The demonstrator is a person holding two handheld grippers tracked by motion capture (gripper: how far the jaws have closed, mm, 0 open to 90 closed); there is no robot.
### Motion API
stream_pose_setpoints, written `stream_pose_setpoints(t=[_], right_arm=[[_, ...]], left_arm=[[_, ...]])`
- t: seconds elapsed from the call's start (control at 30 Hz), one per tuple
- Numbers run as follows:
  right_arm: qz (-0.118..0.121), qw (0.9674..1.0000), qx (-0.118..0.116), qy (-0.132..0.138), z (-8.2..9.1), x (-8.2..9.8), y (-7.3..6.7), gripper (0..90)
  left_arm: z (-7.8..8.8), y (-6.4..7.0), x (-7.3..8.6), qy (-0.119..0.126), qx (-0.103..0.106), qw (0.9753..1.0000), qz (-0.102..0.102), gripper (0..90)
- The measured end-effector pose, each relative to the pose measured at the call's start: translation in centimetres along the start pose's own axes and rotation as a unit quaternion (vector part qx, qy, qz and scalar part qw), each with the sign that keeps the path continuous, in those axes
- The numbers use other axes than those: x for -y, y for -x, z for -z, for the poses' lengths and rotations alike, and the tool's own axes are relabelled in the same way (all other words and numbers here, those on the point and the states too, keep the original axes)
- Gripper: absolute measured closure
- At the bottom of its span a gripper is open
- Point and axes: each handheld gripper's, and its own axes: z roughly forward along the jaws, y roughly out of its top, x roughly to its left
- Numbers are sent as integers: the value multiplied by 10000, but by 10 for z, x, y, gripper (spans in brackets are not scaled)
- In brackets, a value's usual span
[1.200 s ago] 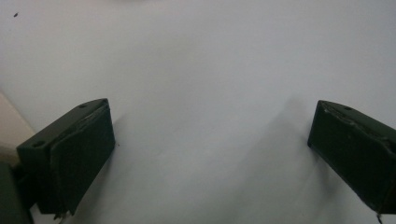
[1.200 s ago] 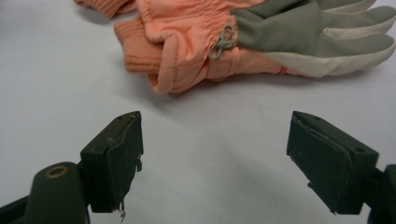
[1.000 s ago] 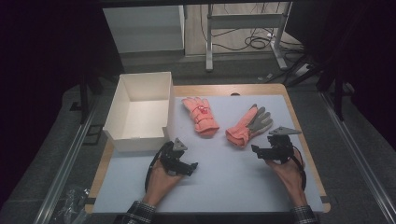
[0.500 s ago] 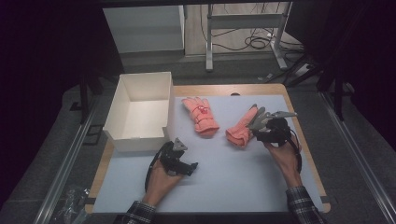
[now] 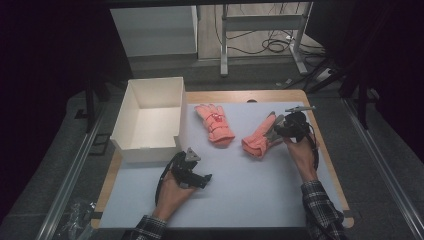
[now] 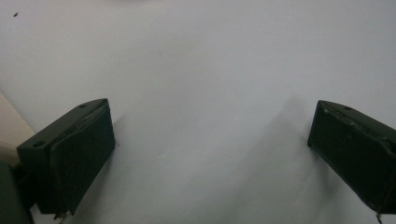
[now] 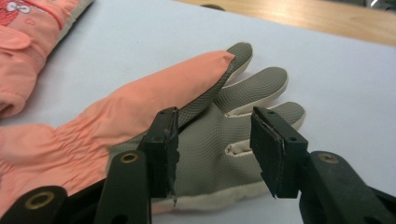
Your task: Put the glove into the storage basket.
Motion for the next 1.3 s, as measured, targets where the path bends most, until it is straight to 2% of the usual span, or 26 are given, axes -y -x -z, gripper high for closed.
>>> stream_pose_setpoints(t=[0.1, 0.13, 0.17, 0.27, 0.37, 0.5, 0.63, 0.73, 0.87, 0.97, 1.17, 1.2, 1.23, 1.27, 1.3], right_arm=[[-74, 9999, -57, -50, -8, 0, 1, 477], [-34, 9998, 51, -174, -16, 0, 0, 428], [-21, 9997, 109, -228, -19, 0, 0, 416], [-116, 9994, 84, -309, -29, 2, 1, 411], [-140, 9989, -12, -455, -35, 5, -1, 506], [-289, 9987, -76, -421, -37, 9, 0, 628], [-338, 9985, -130, -401, -34, 10, 0, 767], [-267, 9989, -116, -365, -31, 9, -3, 810], [-302, 9988, -164, -361, -28, 7, -3, 823], [-390, 9983, -326, -278, -21, 4, -1, 831], [-326, 9980, -506, -210, -6, 0, -3, 837], [-294, 9973, -654, -172, 1, -1, -4, 837], [-294, 9973, -654, -172, 1, -1, -4, 837], [-247, 9964, -802, -113, 8, -2, -5, 837], [-252, 9960, -852, -114, 11, -2, -6, 837]], left_arm=[[0, 0, 0, 2, 1, 10000, -1, 8], [0, 0, 0, 3, 2, 10000, -1, 8], [0, 0, 0, 5, 2, 10000, 2, 8], [0, 0, 0, 4, 1, 10000, 0, 8], [0, 0, 0, 3, 0, 10000, 0, 8], [0, 0, 0, 0, 0, 10000, -2, 8], [0, 0, 0, 0, 1, 10000, -4, 8], [0, 0, 0, 4, 3, 10000, 1, 8], [0, 0, 0, 5, 3, 10000, 3, 8], [0, 0, 0, 6, 3, 10000, 2, 8], [0, 0, 0, -4, 4, 10000, -1, 8], [0, 0, 0, -4, 3, 10000, 0, 8], [0, 0, 0, -4, 3, 10000, 0, 8], [0, 0, 0, -6, 3, 10000, -2, 8], [0, 0, 0, -5, 3, 10000, 0, 8]])
